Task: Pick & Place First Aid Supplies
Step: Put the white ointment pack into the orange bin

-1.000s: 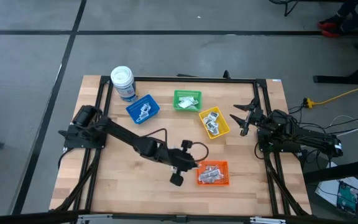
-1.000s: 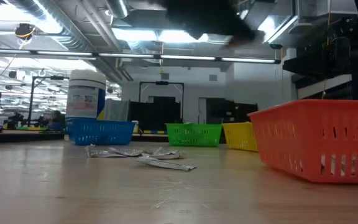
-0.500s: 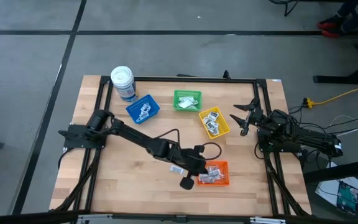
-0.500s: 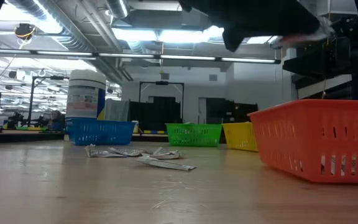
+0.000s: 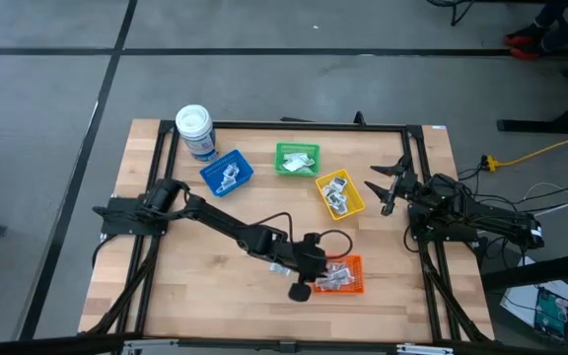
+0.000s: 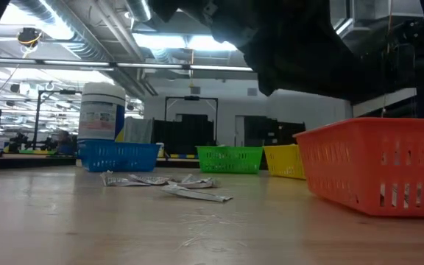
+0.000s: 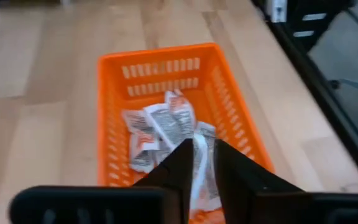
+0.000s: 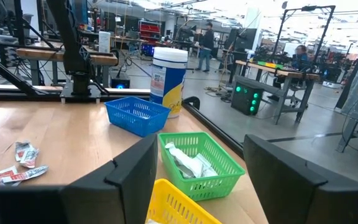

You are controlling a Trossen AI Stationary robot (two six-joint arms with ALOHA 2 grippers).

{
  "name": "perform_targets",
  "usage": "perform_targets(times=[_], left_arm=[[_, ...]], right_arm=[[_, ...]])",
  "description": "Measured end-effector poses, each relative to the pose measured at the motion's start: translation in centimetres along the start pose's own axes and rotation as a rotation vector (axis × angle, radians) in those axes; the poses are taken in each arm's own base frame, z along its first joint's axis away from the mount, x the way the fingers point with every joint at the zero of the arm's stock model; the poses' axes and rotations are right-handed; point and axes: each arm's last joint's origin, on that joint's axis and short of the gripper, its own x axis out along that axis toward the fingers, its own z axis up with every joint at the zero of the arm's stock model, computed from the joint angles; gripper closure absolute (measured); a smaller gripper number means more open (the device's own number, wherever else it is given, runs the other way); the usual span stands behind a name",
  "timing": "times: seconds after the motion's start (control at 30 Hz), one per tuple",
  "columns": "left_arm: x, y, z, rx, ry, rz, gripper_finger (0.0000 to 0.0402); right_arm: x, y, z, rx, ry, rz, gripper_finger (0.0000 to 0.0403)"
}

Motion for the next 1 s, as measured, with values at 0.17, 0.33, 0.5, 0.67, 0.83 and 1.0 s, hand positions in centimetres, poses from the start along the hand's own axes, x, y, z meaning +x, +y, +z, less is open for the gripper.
perform_targets(times=[0.17,0.33,0.5,0.67,0.83,1.0], left_arm=[[0.0,0.2,-0.2,0.002,0.018,0.066,0.0299],[-0.6,0.1,-0.7,0.0,0.1,0.082,0.0264],[-1.9,-0.1,-0.9,-0.046,0.187,0.131,0.0254],[-3.4,-0.2,-0.5,-0.038,0.233,0.156,0.0258],[-4.8,-1.1,-1.4,-0.011,0.32,0.148,0.026],[-5.4,-2.2,-4.0,0.068,0.399,0.124,0.026]], right_arm=[[0.0,0.0,0.0,0.0,0.0,0.0,0.0166],[0.0,0.0,0.0,0.0,0.0,0.0,0.0166],[0.0,0.0,0.0,0.0,0.0,0.0,0.0166],[0.0,0.0,0.0,0.0,0.0,0.0,0.0166],[0.0,0.0,0.0,0.0,0.0,0.0,0.0166],[0.0,0.0,0.0,0.0,0.0,0.0,0.0166]])
